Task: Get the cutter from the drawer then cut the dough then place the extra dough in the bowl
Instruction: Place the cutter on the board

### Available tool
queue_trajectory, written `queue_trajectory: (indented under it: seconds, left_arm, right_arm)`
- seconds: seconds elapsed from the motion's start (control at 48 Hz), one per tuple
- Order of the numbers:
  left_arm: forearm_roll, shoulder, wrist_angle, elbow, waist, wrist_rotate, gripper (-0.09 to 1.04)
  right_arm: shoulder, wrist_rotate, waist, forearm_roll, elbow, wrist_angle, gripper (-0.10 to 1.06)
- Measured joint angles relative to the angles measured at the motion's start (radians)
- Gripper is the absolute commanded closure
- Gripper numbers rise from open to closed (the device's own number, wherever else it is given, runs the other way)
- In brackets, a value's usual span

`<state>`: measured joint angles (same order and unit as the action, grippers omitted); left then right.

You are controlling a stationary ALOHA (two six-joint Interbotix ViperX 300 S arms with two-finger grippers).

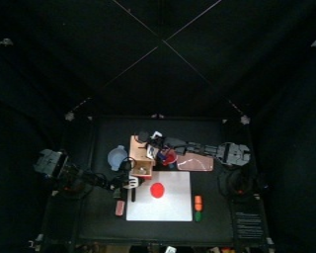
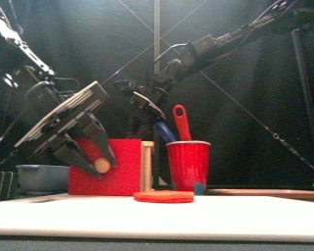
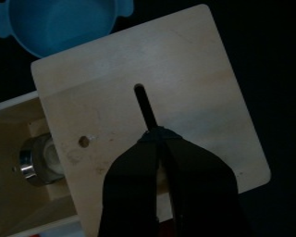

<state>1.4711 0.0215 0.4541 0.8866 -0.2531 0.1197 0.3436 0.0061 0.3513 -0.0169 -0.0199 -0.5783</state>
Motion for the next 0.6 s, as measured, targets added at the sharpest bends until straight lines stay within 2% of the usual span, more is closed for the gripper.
queue_trajectory:
  seconds: [0.25, 0.375, 0.479, 0.604]
  left_arm:
    - [-0.008, -0.002, 0.0, 0.002, -0.015, -0.003, 0.2]
    - [-0.031, -0.051, 0.0, 0.035, -0.04, -0.009, 0.2]
    - [-0.101, -0.112, 0.0, 0.072, -0.061, -0.008, 0.21]
    - [-0.261, -0.201, 0.011, 0.112, -0.063, -0.009, 0.21]
  right_arm:
    - [0.002, -0.005, -0.002, -0.003, 0.002, 0.006, 0.94]
    - [-0.002, -0.006, -0.005, -0.003, 0.002, 0.006, 0.94]
    - [-0.011, -0.005, -0.011, -0.005, 0.003, 0.006, 0.94]
    - [-0.052, -0.014, -0.025, -0.005, 0.003, 0.006, 0.94]
